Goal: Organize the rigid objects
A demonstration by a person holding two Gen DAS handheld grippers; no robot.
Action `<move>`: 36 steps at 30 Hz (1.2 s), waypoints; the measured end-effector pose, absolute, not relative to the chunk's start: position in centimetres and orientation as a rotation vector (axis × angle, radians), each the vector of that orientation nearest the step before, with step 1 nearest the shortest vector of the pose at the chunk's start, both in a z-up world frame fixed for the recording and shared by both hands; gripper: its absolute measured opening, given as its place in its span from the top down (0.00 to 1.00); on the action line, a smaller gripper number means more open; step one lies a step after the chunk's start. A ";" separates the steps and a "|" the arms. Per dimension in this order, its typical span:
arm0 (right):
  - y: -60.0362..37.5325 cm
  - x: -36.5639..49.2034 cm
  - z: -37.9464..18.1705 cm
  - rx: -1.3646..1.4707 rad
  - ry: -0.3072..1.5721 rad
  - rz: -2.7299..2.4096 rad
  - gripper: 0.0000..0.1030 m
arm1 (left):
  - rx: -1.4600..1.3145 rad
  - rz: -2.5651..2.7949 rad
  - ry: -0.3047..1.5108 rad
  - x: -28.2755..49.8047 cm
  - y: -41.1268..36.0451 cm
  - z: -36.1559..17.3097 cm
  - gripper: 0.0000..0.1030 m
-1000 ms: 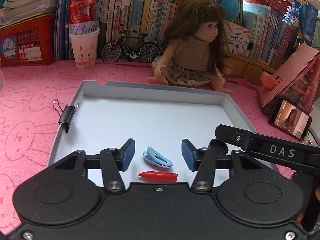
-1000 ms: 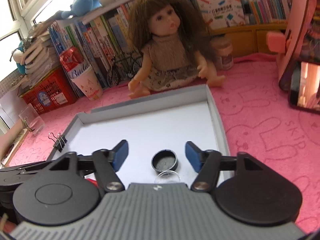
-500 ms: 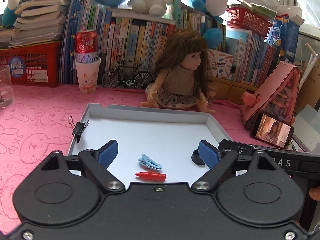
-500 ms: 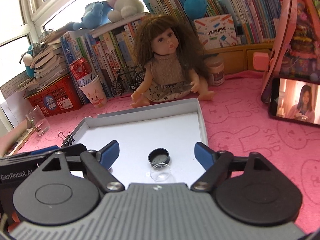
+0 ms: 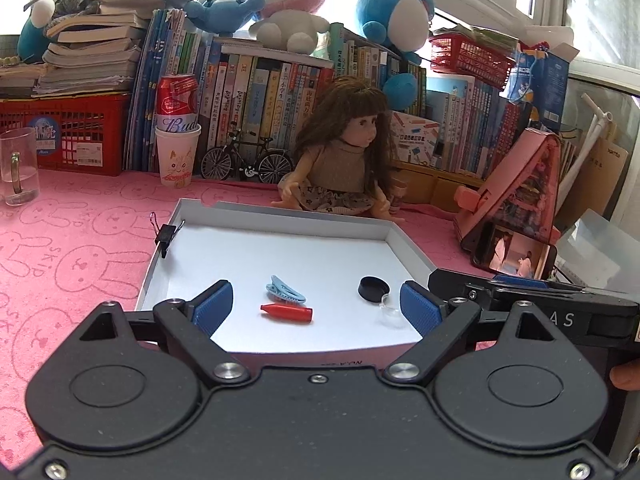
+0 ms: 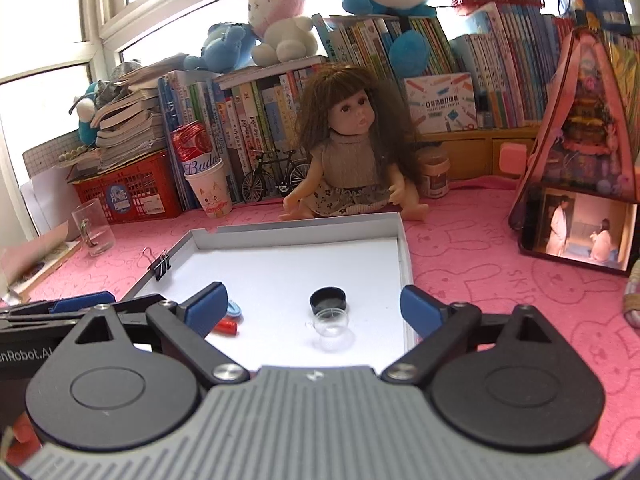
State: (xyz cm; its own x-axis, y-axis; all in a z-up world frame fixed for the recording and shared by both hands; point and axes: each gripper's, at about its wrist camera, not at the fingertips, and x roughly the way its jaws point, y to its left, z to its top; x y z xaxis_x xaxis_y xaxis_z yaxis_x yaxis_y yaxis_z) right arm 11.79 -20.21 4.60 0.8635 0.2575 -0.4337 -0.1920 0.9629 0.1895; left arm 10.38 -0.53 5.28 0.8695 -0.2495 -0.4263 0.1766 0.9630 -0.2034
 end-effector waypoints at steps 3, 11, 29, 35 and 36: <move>-20.3 10.9 4.6 0.145 0.468 0.237 0.05 | -0.153 -0.237 0.462 9.8 -0.4 5.3 0.12; -20.1 9.3 4.7 0.114 0.452 0.241 0.05 | -0.143 -0.261 0.448 8.2 -0.5 5.7 0.12; -20.2 5.1 3.9 0.039 0.388 0.235 0.02 | -0.088 -0.305 0.422 4.9 -0.6 4.6 0.12; -20.1 3.0 2.7 0.003 0.396 0.256 0.02 | -0.063 -0.320 0.417 3.0 -0.2 3.8 0.11; -20.0 2.6 2.4 -0.008 0.400 0.257 0.02 | -0.061 -0.324 0.422 2.7 -0.1 3.6 0.11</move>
State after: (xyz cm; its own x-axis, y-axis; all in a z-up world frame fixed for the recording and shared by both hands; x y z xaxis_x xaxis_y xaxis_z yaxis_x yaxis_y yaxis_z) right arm 2.60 -20.00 2.44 0.8889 0.2460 -0.3865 -0.2492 0.9675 0.0426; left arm 2.69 -0.05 3.62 0.8617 -0.3212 -0.3927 0.2962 0.9470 -0.1246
